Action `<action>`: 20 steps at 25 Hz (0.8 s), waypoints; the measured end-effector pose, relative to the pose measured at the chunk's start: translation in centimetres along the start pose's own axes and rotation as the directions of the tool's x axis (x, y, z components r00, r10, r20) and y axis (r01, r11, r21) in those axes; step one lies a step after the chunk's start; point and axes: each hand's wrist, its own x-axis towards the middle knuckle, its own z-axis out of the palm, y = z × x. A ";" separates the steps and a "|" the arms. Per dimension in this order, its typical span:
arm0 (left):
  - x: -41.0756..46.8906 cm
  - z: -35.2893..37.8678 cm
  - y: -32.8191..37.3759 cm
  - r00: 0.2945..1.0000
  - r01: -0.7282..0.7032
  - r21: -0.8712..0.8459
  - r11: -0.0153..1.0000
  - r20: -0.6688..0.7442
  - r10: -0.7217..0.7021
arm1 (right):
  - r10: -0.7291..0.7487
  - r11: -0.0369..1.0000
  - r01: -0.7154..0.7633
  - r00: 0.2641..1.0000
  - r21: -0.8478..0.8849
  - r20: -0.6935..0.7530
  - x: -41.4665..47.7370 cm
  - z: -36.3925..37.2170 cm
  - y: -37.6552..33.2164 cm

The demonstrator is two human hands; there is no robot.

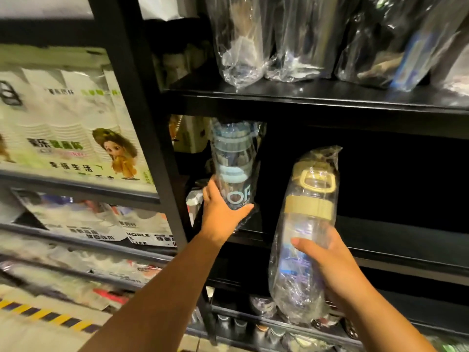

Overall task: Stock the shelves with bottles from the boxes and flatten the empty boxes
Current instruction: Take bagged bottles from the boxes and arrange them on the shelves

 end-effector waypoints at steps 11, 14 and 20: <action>2.0 0.1 -0.3 0.994 0.086 0.017 0.996 -0.064 -0.085 | 0.053 0.999 -0.053 0.996 -0.009 0.064 0.8 -0.5 0.9; 2.2 -0.5 -1.0 0.993 0.092 0.160 0.983 -0.093 -0.077 | 0.062 0.998 -0.062 0.996 0.006 0.064 0.6 -0.5 1.2; 1.8 -1.2 -1.4 0.993 0.095 0.165 0.982 -0.087 -0.082 | 0.036 0.999 -0.037 0.997 0.003 0.069 1.2 0.8 1.0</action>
